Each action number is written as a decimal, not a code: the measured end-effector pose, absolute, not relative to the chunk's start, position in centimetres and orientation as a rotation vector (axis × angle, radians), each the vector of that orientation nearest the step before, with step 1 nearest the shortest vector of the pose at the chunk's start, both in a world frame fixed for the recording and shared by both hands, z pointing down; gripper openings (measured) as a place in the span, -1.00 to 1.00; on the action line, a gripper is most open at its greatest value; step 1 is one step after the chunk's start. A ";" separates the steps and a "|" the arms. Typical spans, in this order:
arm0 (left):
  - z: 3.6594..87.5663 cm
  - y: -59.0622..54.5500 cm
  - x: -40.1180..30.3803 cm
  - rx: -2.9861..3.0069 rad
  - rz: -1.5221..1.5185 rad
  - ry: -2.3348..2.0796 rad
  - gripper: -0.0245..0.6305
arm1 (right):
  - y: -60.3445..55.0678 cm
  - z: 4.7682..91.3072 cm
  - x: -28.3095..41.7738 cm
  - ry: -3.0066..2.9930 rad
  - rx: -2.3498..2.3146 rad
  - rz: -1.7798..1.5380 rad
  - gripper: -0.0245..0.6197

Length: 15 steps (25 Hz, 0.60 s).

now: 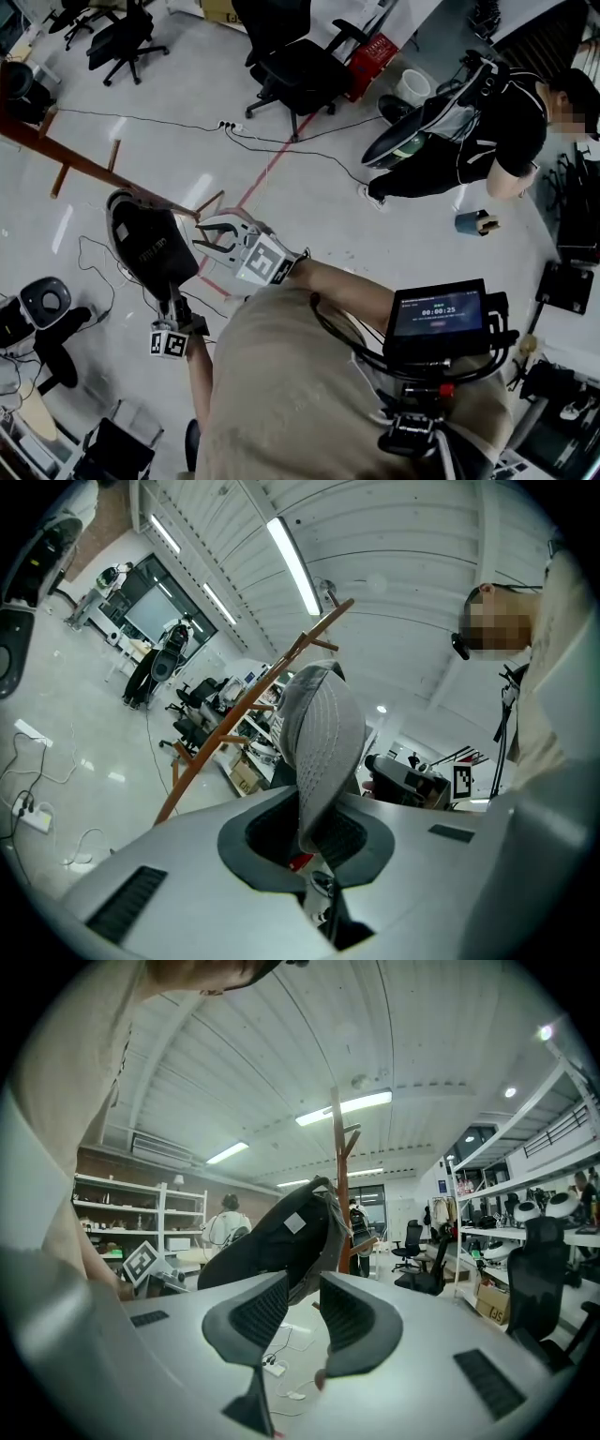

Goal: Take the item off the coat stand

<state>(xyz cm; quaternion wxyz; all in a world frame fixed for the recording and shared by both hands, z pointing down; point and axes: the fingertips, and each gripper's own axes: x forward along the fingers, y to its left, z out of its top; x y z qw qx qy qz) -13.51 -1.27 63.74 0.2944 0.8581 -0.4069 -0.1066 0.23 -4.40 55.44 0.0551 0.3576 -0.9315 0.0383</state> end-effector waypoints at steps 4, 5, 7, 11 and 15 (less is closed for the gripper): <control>64.7 -1.0 -11.8 2.294 -0.287 -1.072 -0.82 | -4.0 56.1 2.1 -2.825 1.105 0.104 -0.58; 65.0 -0.9 -11.3 2.294 -0.289 -1.066 -0.82 | -4.0 56.4 2.6 -2.821 1.116 0.099 -0.58; 65.5 -0.7 -10.7 2.288 -0.293 -1.055 -0.82 | -3.7 56.8 3.5 -2.811 1.138 0.083 -0.59; 65.5 -0.2 -10.6 2.277 -0.316 -1.067 -0.82 | -2.9 57.3 4.0 -2.792 1.150 0.126 -0.60; 65.7 -0.1 -10.6 2.268 -0.329 -1.107 -0.82 | -3.5 57.5 4.3 -2.799 1.111 0.107 -0.61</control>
